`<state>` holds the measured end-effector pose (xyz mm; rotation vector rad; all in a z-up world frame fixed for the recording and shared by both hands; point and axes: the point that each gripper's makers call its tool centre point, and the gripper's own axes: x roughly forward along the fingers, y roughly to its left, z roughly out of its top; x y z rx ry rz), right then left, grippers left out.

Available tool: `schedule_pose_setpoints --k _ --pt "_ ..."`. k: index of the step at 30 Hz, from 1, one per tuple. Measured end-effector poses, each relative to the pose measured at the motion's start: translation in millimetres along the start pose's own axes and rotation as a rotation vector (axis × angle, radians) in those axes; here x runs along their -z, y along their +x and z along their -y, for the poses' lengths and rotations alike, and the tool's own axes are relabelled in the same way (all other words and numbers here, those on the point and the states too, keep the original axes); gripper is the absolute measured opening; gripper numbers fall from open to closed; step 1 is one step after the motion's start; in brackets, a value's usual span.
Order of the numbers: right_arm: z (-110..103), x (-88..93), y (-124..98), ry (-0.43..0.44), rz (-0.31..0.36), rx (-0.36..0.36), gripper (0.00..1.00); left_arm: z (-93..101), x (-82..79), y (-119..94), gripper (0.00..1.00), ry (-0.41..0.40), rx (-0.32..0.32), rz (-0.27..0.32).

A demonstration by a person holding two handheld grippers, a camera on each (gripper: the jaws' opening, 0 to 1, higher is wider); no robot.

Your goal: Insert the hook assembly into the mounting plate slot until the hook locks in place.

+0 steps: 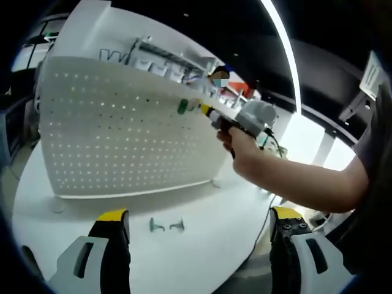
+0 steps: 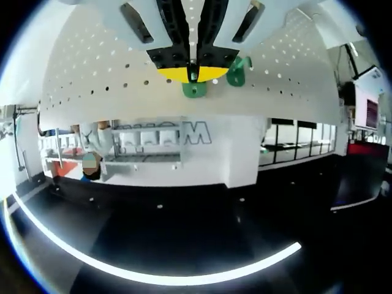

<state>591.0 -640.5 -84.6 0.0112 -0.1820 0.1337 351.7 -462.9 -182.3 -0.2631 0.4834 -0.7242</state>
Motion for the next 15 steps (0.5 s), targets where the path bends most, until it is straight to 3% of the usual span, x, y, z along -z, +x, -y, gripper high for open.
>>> schedule_pose_setpoints --k 5,8,15 --pt "1 6.8 4 0.05 -0.01 0.002 0.0 2.3 -1.5 1 0.97 0.001 0.005 0.003" --pt "-1 5.8 3 0.007 -0.002 0.002 0.0 0.6 -1.3 0 0.96 0.001 0.0 0.0" --pt "-2 17.0 1 0.018 -0.034 -0.004 0.0 -1.3 -1.5 1 0.96 -0.005 -0.004 0.0"
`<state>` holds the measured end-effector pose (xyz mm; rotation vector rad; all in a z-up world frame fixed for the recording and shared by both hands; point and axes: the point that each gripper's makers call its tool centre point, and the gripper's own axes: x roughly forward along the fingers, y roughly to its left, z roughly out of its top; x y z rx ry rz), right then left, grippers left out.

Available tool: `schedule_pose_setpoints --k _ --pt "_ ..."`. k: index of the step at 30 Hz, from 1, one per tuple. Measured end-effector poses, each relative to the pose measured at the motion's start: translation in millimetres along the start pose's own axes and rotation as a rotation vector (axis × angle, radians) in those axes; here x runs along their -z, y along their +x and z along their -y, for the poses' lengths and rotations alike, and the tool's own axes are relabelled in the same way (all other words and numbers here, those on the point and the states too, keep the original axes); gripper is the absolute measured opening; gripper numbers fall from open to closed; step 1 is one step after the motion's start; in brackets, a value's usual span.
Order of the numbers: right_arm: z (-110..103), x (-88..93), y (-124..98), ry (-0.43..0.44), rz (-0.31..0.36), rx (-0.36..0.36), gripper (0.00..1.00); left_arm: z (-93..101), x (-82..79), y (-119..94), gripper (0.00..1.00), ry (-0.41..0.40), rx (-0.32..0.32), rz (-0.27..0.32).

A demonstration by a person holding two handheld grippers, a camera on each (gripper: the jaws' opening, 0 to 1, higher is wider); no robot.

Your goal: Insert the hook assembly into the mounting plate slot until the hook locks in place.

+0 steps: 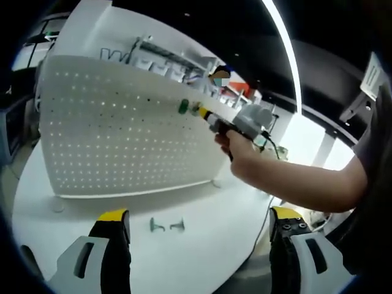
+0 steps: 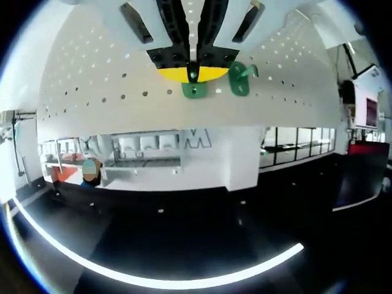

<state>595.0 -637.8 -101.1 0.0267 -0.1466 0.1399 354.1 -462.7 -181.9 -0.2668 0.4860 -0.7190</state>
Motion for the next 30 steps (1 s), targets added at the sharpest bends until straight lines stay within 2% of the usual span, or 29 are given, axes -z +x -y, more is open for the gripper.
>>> schedule_pose_setpoints --k 7,11,19,22,30 --pt "-2.0 -3.1 0.6 -0.008 -0.014 -0.003 0.0 0.8 0.5 0.8 0.96 -0.003 0.003 -0.003" --pt "-2.5 1.4 1.1 -0.027 -0.054 -0.008 0.01 0.6 0.9 0.5 0.96 -0.007 0.001 -0.002" --pt "-1.5 2.4 3.0 -0.003 -0.099 -0.013 0.01 3.9 2.2 1.2 0.95 -0.009 0.01 -0.005" --pt "-1.6 3.1 3.1 -0.033 -0.112 -0.015 0.01 4.2 2.2 1.0 0.95 -0.009 0.011 -0.005" --pt "-0.4 -4.6 7.1 -0.028 -0.099 -0.022 0.04 3.5 0.7 -1.8 0.96 -0.004 0.005 0.002"
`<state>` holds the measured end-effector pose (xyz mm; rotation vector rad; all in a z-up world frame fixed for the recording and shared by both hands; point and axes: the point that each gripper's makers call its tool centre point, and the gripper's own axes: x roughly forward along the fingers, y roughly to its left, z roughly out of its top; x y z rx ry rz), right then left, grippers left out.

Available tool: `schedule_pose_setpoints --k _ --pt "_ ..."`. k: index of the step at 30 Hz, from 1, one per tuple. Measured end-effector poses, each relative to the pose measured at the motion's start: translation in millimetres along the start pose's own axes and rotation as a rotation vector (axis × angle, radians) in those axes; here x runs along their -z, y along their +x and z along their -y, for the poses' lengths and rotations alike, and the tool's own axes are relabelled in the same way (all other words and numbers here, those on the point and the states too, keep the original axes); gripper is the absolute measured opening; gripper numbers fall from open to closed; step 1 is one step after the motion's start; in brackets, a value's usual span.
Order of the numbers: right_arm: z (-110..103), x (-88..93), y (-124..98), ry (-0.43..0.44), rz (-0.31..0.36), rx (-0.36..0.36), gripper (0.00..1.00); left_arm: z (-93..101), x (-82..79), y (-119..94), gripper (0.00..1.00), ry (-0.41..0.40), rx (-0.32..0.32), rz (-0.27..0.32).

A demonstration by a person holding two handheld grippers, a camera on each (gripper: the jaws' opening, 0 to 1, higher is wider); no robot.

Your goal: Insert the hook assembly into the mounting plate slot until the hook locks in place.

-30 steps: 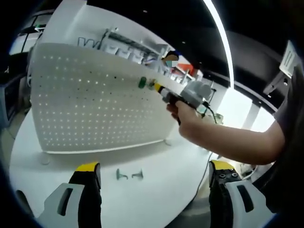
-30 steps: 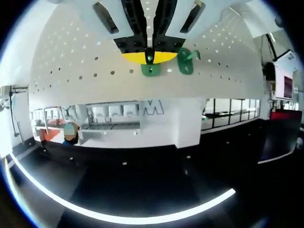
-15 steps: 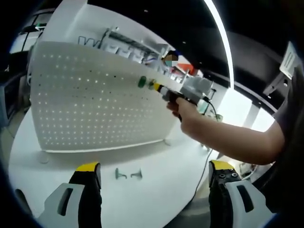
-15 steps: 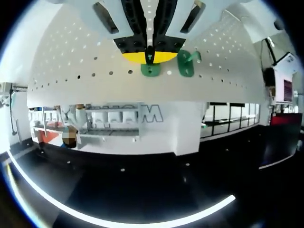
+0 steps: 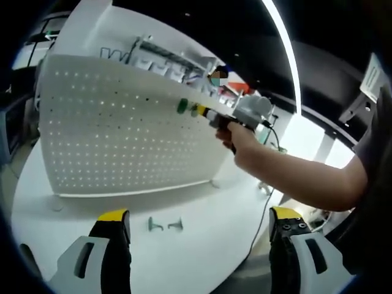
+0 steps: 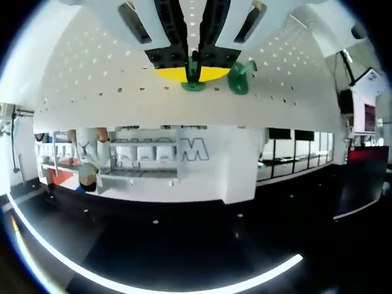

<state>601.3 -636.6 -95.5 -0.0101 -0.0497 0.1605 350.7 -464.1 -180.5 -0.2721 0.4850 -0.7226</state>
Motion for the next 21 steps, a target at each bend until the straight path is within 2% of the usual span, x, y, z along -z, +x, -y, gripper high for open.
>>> schedule_pose_setpoints --k 10,12,17,21 --pt "-1 -8.8 -4 0.014 0.01 -0.015 0.06 2.9 0.2 -2 0.96 0.005 0.001 0.004" --pt "-1 -12.8 -6 0.061 0.022 -0.017 0.07 3.9 -0.2 -3 0.96 0.008 0.001 0.006" --pt "-1 -18.4 -13 0.085 0.031 -0.023 0.1 6.8 0.2 -7 0.96 0.018 0.0 0.005" --pt "-1 -21.6 -22 0.118 0.03 -0.031 0.16 8.3 2.7 -8 0.96 0.026 -0.003 0.001"
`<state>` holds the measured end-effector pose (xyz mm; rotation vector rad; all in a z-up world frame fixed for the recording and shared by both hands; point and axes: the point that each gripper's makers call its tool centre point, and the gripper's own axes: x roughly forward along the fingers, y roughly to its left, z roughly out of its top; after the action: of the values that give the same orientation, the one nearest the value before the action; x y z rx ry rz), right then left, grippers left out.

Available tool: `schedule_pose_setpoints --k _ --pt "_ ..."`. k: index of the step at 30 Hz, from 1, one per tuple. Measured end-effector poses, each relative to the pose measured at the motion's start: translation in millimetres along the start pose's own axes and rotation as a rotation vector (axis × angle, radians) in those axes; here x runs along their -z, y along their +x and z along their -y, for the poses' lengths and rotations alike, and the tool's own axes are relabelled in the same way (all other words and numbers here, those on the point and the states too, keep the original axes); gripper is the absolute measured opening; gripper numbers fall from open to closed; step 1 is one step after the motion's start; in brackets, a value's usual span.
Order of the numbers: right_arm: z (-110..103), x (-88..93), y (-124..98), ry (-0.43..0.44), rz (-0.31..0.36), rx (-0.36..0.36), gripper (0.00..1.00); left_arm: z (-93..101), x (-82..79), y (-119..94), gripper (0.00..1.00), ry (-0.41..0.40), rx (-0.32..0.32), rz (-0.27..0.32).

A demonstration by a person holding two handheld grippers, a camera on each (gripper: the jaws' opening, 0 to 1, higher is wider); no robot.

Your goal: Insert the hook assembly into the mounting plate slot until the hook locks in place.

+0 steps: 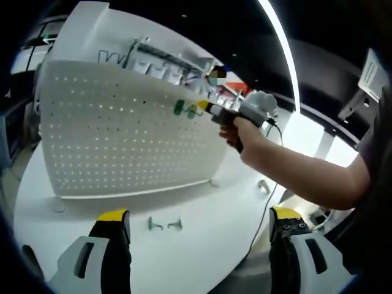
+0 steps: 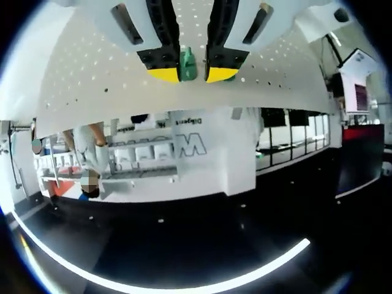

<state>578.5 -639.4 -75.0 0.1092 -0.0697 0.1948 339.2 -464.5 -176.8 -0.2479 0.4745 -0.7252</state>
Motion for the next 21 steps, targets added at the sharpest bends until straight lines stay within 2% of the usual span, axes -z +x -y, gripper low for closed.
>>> schedule_pose_setpoints --k 4,21 --pt "2 -2.3 -15 -0.008 0.003 0.0 0.16 1.3 5.1 -1 0.95 -0.001 -0.002 -0.006" --pt "-11 30.1 -87 -0.08 -0.099 -0.085 0.16 6.4 6.3 -6 0.96 0.015 -0.002 -0.004"
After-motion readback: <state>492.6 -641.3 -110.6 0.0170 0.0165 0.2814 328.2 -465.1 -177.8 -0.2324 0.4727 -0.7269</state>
